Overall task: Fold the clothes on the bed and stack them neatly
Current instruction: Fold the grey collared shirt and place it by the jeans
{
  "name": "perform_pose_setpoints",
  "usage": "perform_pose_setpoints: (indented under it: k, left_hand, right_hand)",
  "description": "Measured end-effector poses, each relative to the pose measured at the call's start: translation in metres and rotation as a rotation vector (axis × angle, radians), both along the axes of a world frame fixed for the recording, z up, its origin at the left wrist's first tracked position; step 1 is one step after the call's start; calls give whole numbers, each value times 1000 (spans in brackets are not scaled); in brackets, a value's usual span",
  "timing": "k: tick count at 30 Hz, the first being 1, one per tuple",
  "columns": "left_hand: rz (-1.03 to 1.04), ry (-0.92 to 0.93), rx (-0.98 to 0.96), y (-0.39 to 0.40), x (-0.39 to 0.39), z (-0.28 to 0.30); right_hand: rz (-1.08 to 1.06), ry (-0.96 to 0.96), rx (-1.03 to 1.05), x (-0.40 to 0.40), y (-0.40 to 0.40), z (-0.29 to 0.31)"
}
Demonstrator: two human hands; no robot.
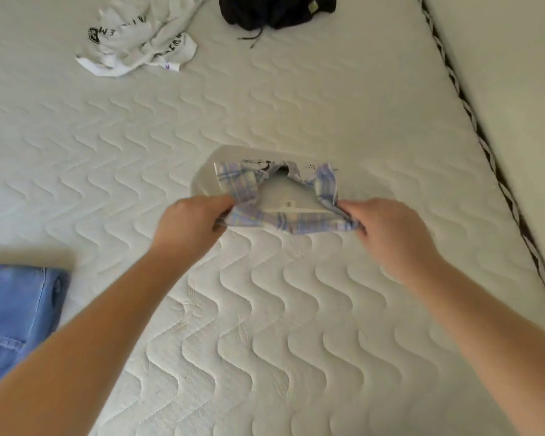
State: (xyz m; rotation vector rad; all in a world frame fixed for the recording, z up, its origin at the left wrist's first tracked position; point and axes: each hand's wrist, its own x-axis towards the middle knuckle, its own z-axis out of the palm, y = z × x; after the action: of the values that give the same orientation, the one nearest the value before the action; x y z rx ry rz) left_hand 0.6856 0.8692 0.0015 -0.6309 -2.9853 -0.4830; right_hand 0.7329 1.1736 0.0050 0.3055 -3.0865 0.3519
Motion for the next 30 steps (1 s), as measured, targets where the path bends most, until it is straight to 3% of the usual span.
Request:
perform_pose_setpoints:
  k: [5,8,10,13,16,19,21,24,26,28,30]
  left_hand:
    - [-37,-100,62,2,79,-117]
    - [-4,-445,-121,6,136,-175]
    - [61,-535,-157,9,162,-193]
    - [128,-533,-52,18,170,-196]
    - [307,-525,231,21,156,-185]
    - [431,-435,407,25,134,-180]
    - [488,-510,465,29,116,-178]
    - [578,-653,495,31,87,-178]
    - [551,-694,383,32,70,-178]
    - [444,-635,262,32,58,-177]
    - [330,-576,308,36,51,-174]
  right_hand:
    - [-15,-33,-83,81,-14,-118]
    - [-76,-276,-76,124,-17,-173]
    - [-113,-357,-23,142,-23,-191]
    - [-239,-358,-65,142,-34,-197]
    - [-329,-371,-208,124,-39,-189]
    - [-251,-386,-153,102,-48,-183]
    - [-225,-387,-101,90,-55,-183]
    - [-224,-282,-130,74,-57,-185]
    - [-265,-246,-255,65,-52,-182]
    - [-369,-264,-425,59,-44,-179]
    - [-526,-262,-596,56,-35,-175]
